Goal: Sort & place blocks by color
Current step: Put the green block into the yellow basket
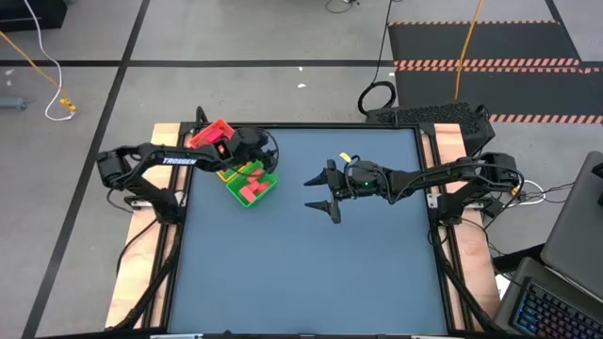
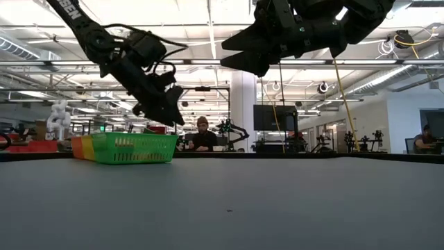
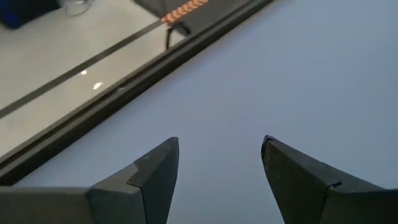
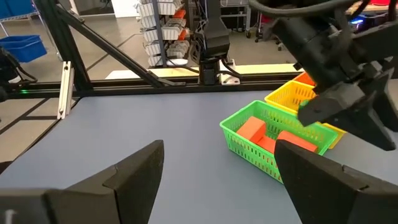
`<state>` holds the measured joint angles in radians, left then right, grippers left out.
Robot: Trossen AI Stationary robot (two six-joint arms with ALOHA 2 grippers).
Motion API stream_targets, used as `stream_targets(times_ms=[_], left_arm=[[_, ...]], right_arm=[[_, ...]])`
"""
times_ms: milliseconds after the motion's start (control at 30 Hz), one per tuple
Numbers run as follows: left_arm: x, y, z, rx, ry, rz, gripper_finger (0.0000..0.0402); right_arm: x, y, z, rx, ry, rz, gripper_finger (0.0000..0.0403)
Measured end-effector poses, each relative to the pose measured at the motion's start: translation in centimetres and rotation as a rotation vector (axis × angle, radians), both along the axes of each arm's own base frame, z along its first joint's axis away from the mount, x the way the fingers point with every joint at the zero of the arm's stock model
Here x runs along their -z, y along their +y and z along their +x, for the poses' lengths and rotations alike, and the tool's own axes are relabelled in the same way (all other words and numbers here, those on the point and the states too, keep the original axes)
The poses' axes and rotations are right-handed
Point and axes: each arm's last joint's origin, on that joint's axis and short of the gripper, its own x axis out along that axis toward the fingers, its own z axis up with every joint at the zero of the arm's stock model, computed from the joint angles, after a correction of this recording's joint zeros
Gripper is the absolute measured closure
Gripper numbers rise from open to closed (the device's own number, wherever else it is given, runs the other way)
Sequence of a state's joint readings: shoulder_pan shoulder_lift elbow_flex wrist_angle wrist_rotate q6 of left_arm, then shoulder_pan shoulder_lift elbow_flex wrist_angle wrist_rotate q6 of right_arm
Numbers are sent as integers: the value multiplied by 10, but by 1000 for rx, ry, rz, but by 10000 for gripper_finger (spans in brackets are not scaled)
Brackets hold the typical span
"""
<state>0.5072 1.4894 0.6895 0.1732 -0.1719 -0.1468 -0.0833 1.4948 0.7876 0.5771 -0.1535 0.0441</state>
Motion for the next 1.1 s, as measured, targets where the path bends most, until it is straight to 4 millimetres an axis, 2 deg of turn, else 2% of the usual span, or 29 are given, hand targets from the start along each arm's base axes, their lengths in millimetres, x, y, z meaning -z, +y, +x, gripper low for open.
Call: stream_targets(times_ms=[367,867,1100], left_arm=[[11,10,-16,-144,84,-101,174],[-8,-1,-34,-139,148,-116,174],[-9,-5,-30,-61,132,-121,174]], right_arm=[[1,0,0,-1,6,-2,106],[3,0,-1,-1,28,-1,106],[3,0,-1,0,28,-1,106]])
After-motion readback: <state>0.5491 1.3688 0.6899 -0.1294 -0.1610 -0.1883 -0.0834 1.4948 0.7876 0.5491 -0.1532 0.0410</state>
